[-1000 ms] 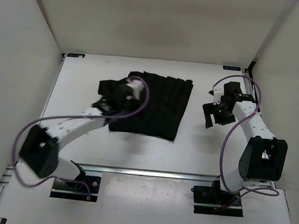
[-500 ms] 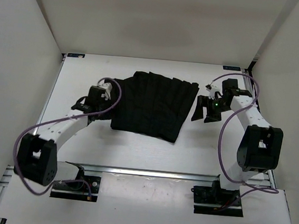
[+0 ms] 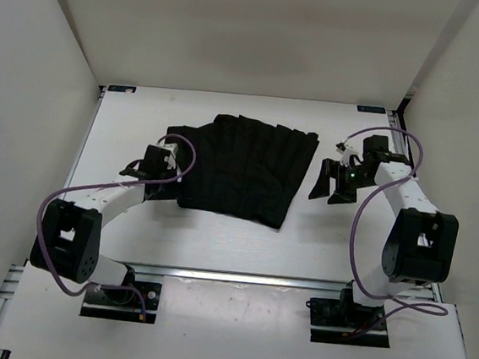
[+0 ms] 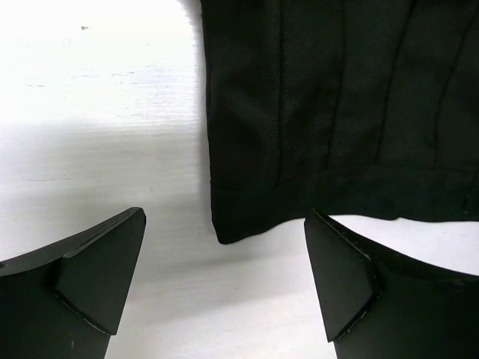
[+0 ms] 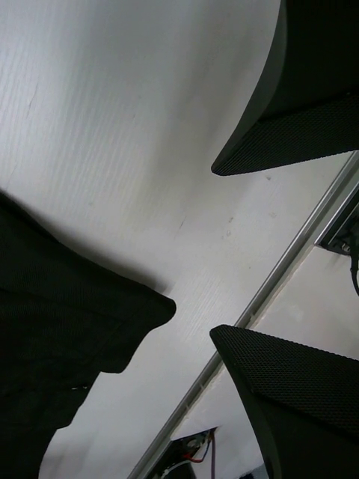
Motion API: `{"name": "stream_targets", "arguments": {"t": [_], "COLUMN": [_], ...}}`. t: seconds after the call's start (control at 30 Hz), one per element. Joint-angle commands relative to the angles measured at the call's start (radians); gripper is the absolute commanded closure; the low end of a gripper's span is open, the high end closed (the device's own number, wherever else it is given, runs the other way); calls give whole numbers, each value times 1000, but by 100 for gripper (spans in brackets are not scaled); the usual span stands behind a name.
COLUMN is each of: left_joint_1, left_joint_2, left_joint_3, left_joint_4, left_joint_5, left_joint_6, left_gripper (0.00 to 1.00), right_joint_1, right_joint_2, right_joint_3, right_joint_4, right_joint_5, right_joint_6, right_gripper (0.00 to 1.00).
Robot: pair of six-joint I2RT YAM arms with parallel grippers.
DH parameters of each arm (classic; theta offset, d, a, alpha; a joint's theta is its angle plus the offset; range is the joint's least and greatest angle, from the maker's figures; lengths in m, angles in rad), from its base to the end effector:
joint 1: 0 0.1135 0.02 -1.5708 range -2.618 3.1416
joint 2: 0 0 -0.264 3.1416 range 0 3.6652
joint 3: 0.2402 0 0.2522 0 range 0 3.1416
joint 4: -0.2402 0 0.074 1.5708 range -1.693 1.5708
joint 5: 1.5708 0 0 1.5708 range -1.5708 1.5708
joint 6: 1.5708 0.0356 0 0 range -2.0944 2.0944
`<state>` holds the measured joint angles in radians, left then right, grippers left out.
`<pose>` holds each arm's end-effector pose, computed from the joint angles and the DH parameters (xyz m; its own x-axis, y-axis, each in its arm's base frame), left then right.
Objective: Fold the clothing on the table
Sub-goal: Fold the skirt
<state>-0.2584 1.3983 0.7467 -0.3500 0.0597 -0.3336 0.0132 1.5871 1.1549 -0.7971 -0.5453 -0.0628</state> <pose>0.2555 -0.0697 0.1805 -0.8632 -0.1099 -0.4928 0.0037 0.9746 -0.2240 0.3066 0.0225 0.2309 -0.9287 -0.0659 -0.3649 -0.2437 0.8501 0.4667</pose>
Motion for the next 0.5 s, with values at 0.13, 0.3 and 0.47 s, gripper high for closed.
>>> {"name": "stream_targets", "arguments": {"t": [0.13, 0.3, 0.47], "left_joint_1": [-36, -39, -30], "left_joint_2": [80, 174, 209], "left_joint_3": [-24, -1, 42], "left_joint_4": [167, 232, 201], "left_joint_5": [14, 49, 89], "left_joint_6": [-53, -107, -154], "left_gripper": [7, 37, 100], "right_joint_1": [-85, -111, -113], "right_joint_2": [-41, -49, -36], "right_joint_3": [-24, -40, -57], "right_joint_4": [-11, -5, 22], "right_joint_5": [-24, -24, -39], "right_joint_6": [-14, -20, -43], "right_gripper": [19, 20, 18]}}
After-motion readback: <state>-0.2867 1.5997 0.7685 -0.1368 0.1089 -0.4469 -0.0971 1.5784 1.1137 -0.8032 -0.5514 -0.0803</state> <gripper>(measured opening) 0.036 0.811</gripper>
